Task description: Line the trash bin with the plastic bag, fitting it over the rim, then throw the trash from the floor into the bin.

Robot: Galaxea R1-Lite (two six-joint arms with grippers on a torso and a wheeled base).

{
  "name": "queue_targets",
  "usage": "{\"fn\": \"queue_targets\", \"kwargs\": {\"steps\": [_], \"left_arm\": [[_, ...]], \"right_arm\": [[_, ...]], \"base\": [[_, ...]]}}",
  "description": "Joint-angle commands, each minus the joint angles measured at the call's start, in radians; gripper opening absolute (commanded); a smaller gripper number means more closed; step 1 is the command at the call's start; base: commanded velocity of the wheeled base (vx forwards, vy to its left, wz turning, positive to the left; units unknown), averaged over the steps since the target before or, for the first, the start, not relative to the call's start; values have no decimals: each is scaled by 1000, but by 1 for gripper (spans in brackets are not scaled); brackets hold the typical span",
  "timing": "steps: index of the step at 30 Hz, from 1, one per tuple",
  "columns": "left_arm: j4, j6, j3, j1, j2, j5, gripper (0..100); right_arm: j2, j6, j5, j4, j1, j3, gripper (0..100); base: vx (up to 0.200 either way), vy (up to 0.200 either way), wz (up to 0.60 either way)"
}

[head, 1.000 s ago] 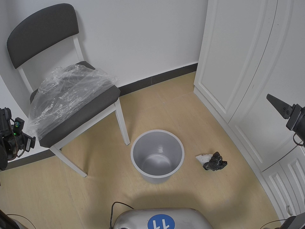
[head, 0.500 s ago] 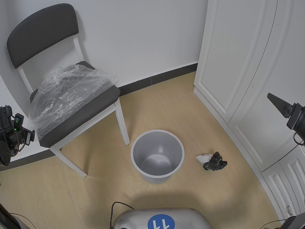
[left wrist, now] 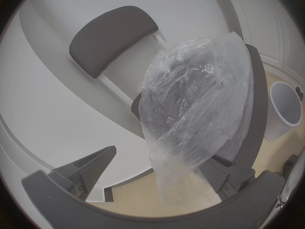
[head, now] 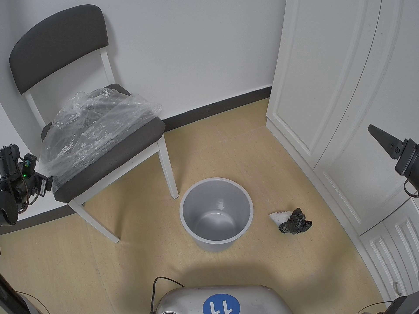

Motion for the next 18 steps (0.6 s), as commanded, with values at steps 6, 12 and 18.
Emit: {"fn": "queue_targets", "kwargs": {"steps": [6,12,18], "left_arm": [[0,1,-9,9,8,8,100],[-2,7,-8,30,5,8,100],[-2,7,-18,62,20,-1,100]], "right_arm": [[0,6,0,1,0,1,100],[11,6,0,1,0,1,100],[31,6,0,-1,0,1,100]], "base": [[0,0,0],[0,0,0],[0,0,0]]}}
